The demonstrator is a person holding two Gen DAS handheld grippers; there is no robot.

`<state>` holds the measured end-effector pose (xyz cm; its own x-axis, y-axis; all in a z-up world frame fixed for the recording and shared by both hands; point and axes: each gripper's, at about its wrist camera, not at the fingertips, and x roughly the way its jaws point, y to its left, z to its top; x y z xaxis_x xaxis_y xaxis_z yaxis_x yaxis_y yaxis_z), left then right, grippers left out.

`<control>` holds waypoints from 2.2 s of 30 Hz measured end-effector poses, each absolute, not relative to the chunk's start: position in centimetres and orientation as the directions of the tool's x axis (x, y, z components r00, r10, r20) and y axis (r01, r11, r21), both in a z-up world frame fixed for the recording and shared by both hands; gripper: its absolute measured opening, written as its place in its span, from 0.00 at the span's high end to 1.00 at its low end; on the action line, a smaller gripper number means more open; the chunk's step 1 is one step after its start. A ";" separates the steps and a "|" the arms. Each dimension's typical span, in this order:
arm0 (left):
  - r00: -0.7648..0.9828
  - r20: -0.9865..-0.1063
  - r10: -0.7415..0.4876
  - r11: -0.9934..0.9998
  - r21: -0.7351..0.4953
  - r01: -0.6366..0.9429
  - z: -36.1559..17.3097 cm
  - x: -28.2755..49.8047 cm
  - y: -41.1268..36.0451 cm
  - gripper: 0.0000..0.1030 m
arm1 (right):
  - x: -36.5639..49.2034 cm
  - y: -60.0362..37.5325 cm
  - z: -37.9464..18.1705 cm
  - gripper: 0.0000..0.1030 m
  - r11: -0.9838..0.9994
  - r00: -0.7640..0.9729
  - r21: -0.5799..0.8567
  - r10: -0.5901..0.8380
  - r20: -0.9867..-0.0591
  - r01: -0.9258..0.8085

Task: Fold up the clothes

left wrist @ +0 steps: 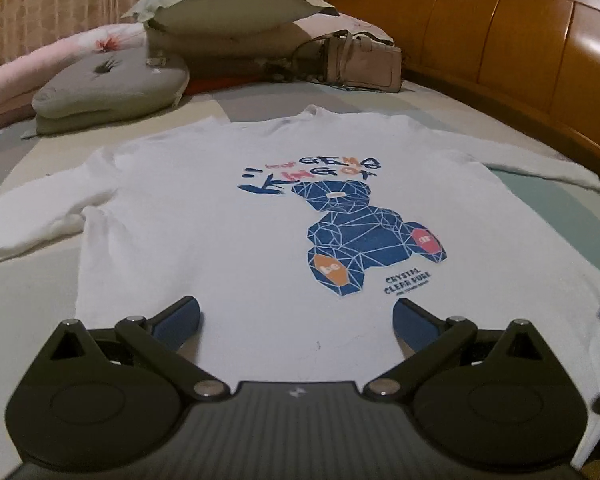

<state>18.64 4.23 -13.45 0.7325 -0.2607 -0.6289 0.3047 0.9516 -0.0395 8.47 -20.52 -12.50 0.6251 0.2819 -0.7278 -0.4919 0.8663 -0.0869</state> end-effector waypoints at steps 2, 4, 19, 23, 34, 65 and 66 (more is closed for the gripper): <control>0.729 -0.629 -0.269 0.950 -0.051 0.307 -13.2 18.5 4.4 0.01 | 7.7 -20.5 -12.2 0.00 0.865 0.627 -0.106 0.265 -0.733 -0.490; 0.731 -0.625 -0.274 0.951 -0.063 0.302 -13.0 18.5 4.6 0.01 | 7.0 -20.5 -12.0 0.00 0.864 0.629 -0.126 0.247 -0.737 -0.487; 0.752 -0.608 -0.255 0.964 -0.095 0.250 -12.0 18.3 6.2 0.01 | 7.9 -22.6 -11.4 0.00 0.898 0.570 -0.017 0.264 -0.778 -0.439; 0.753 -0.602 -0.266 0.960 -0.095 0.263 -11.9 18.2 6.0 0.01 | 10.2 -22.3 -10.8 0.00 0.906 0.590 0.015 0.288 -0.754 -0.423; 0.746 -0.592 -0.304 0.950 -0.127 0.286 -11.6 17.9 6.1 0.01 | 13.0 -24.8 -12.8 0.00 0.955 0.609 0.089 0.250 -0.753 -0.282; 0.717 -0.666 -0.207 0.978 -0.116 0.175 -12.4 18.9 7.7 0.01 | 17.3 -23.9 -10.6 0.00 0.985 0.578 0.146 0.171 -0.798 -0.090; 0.717 -0.665 -0.208 0.977 -0.112 0.180 -12.4 18.9 7.5 0.01 | 17.0 -23.4 -10.5 0.00 0.984 0.581 0.149 0.179 -0.794 -0.099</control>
